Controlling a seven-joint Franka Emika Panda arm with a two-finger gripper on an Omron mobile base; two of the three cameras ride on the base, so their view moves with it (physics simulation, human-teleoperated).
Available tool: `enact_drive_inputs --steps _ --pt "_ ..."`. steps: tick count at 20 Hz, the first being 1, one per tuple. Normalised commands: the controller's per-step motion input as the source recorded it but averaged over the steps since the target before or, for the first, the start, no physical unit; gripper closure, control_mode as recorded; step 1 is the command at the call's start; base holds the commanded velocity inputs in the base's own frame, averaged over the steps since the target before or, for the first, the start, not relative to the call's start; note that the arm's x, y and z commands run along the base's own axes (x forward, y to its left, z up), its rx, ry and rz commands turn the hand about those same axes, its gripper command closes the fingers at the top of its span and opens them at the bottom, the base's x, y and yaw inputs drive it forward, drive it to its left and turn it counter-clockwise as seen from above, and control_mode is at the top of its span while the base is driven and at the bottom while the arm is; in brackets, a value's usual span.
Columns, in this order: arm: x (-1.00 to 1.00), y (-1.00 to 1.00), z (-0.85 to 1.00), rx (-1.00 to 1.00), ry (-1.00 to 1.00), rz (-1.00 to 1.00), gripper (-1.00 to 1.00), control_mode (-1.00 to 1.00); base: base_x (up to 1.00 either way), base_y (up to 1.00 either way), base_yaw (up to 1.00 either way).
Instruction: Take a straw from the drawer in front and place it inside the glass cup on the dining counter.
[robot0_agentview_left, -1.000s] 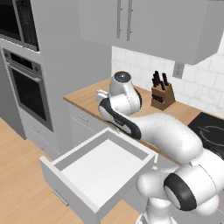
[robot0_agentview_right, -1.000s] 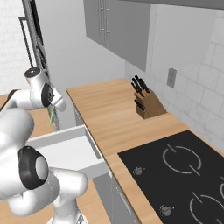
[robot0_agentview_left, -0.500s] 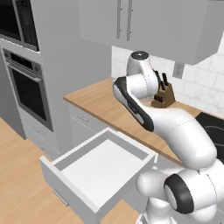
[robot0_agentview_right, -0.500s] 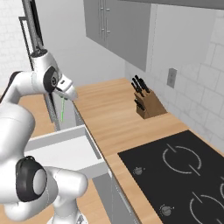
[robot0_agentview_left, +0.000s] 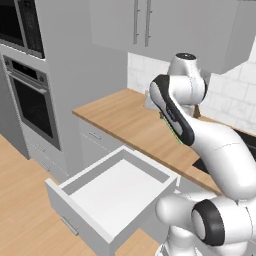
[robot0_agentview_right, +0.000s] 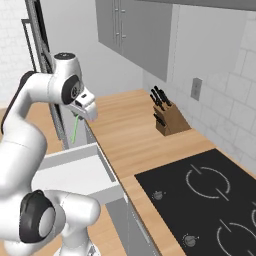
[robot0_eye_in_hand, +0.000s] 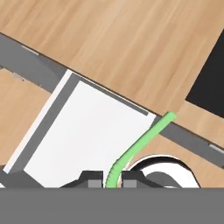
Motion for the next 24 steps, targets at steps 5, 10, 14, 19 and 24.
enact_drive_inputs --steps 5,10,14,19,24 --pt "-0.71 -0.02 0.05 0.00 -0.17 0.00 1.00 -1.00 0.00 0.00 0.00" --pt "0.00 0.00 0.00 0.00 0.00 0.00 1.00 1.00 -1.00 0.08 0.04" --pt "0.00 0.00 0.00 0.00 0.00 0.00 1.00 1.00 -1.00 0.69 0.33" --pt "0.00 0.00 0.00 0.00 0.00 0.00 1.00 1.00 -0.76 0.93 0.65" --pt "0.00 0.00 0.00 0.00 0.00 0.00 1.00 1.00 -0.30 0.89 0.81"
